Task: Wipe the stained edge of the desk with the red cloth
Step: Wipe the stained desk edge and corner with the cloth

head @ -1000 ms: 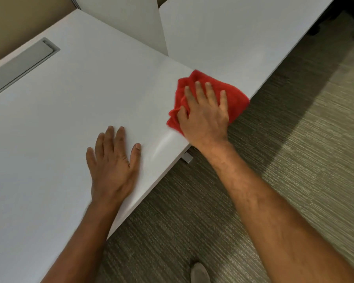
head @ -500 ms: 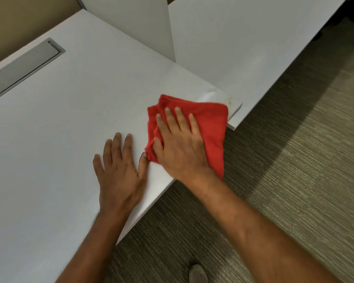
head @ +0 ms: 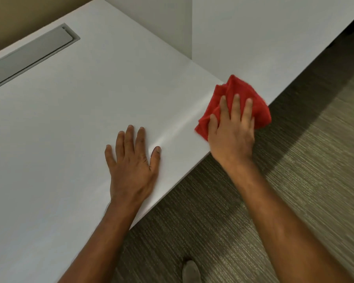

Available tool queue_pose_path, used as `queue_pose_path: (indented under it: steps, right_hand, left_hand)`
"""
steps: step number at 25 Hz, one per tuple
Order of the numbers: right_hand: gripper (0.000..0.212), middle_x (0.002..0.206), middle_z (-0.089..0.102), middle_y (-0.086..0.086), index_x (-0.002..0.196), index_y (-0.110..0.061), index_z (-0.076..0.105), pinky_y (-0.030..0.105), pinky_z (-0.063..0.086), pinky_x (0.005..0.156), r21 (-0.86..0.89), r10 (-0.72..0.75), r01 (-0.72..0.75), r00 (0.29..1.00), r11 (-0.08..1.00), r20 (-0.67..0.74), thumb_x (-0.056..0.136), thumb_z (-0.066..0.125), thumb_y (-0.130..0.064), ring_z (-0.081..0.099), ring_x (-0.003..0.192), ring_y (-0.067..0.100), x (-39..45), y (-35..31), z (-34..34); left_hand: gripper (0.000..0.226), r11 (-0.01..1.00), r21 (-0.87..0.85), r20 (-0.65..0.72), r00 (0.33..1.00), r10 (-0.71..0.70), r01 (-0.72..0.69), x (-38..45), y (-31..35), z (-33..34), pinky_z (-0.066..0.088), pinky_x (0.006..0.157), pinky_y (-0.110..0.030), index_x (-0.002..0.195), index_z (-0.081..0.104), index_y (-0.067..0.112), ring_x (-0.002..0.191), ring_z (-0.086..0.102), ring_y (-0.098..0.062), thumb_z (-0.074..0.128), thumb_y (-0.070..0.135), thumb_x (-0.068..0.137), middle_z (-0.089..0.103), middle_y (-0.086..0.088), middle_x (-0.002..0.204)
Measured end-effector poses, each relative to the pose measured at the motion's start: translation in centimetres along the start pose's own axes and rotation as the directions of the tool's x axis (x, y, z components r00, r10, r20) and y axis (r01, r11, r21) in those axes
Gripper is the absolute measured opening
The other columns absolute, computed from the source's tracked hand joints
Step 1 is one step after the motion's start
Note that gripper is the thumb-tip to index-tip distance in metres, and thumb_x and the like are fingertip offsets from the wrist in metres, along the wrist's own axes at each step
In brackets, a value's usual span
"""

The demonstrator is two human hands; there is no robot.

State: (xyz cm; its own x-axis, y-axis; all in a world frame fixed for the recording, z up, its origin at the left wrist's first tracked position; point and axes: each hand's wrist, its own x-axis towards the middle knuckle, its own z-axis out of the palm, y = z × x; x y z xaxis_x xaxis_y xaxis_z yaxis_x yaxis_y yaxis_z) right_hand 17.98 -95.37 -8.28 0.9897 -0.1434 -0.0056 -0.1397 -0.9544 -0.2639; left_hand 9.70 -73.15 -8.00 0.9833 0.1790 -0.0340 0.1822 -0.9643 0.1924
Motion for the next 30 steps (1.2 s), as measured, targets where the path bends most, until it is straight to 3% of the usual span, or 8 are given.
queue_pose_path:
  steps: [5,12,15,19,23,26,28,30]
  right_hand:
    - [0.067,0.175,0.008,0.01,0.167,-0.022,0.012,0.072,0.008,0.125,-0.1,-0.225,0.23,0.973,0.968,0.054,0.108,0.015,-0.053,0.002,0.162,0.04,-6.6,-5.8,2.0]
    - [0.062,0.175,0.02,0.002,0.165,-0.032,0.024,0.067,0.009,0.126,-0.102,-0.458,0.469,0.881,0.877,0.116,0.106,0.022,-0.052,0.013,0.162,0.034,3.8,-9.9,2.1]
    - [0.06,0.175,0.018,-0.001,0.164,-0.037,0.024,0.066,0.005,0.127,-0.061,-0.414,0.425,0.9,0.903,0.138,0.106,0.025,-0.054,0.011,0.163,0.032,8.6,-9.8,1.5]
    - [0.063,0.176,0.016,-0.001,0.165,-0.038,0.018,0.067,0.004,0.127,-0.077,-0.236,0.245,0.966,0.966,0.106,0.105,0.022,-0.056,0.01,0.162,0.032,9.6,-6.0,0.3]
    - [0.064,0.172,0.027,0.002,0.164,-0.032,0.025,0.061,0.019,0.125,-0.095,-0.157,0.154,0.987,0.984,-0.031,0.105,0.022,-0.056,0.025,0.157,0.033,5.8,-1.0,-0.3]
    - [0.062,0.169,0.034,0.003,0.163,-0.028,0.029,0.055,0.029,0.122,-0.052,-0.166,0.163,0.985,0.985,-0.052,0.107,0.024,-0.053,0.036,0.151,0.03,5.4,1.4,-0.7]
    - [0.06,0.159,0.046,0.007,0.161,-0.025,0.031,0.051,0.04,0.112,0.031,-0.117,0.118,0.993,0.993,-0.035,0.108,0.029,-0.052,0.05,0.136,0.03,6.3,2.4,-0.9]
    - [0.053,0.138,0.06,0.011,0.152,-0.019,0.044,0.047,0.049,0.098,0.172,-0.041,0.04,0.999,0.984,-0.001,0.109,0.033,-0.05,0.06,0.118,0.029,7.7,3.6,-1.5]
  left_hand:
    - [0.073,1.0,0.023,0.004,1.0,-0.003,0.003,0.1,-0.1,0.4,0.002,0.127,-0.056,0.163,0.008,0.026,0.16,0.0,-0.023,0.008,0.064,0.101,0.005,-0.004,0.173]
    - [0.072,1.0,0.002,-0.013,1.0,-0.001,0.001,0.3,-0.3,0.5,-0.002,0.128,-0.055,0.164,0.006,0.029,0.16,-0.002,-0.02,0.007,0.063,0.1,0.002,-0.001,0.174]
    - [0.072,1.0,0.005,-0.007,1.0,-0.001,0.001,0.2,-0.3,0.4,-0.001,0.128,-0.055,0.164,0.008,0.028,0.16,-0.002,-0.02,0.007,0.062,0.101,0.003,-0.001,0.173]
    - [0.07,1.0,-0.002,0.006,1.0,-0.008,0.008,0.1,-0.1,0.1,-0.001,0.128,-0.054,0.163,0.009,0.028,0.16,-0.002,-0.02,0.01,0.061,0.102,0.005,-0.001,0.173]
    - [0.071,0.998,-0.05,0.001,1.0,-0.029,0.03,0.1,-0.1,-0.3,0.001,0.128,-0.051,0.162,0.017,0.029,0.16,0.001,-0.018,0.017,0.063,0.1,0.01,0.002,0.173]
    - [0.072,0.971,-0.174,-0.025,0.985,-0.169,0.162,1.0,2.0,-0.2,0.002,0.128,-0.054,0.158,0.027,0.026,0.159,0.007,-0.022,0.026,0.062,0.097,0.017,0.0,0.171]
    - [0.072,0.96,-0.191,-0.031,0.976,-0.217,0.207,2.3,5.0,0.2,-0.003,0.127,-0.057,0.158,0.025,0.023,0.159,0.005,-0.025,0.026,0.063,0.098,0.014,-0.004,0.171]
    - [0.071,0.975,-0.141,-0.047,0.982,-0.182,0.174,4.1,8.8,1.0,-0.006,0.126,-0.056,0.16,0.021,0.021,0.159,0.003,-0.025,0.026,0.061,0.101,0.009,-0.003,0.172]
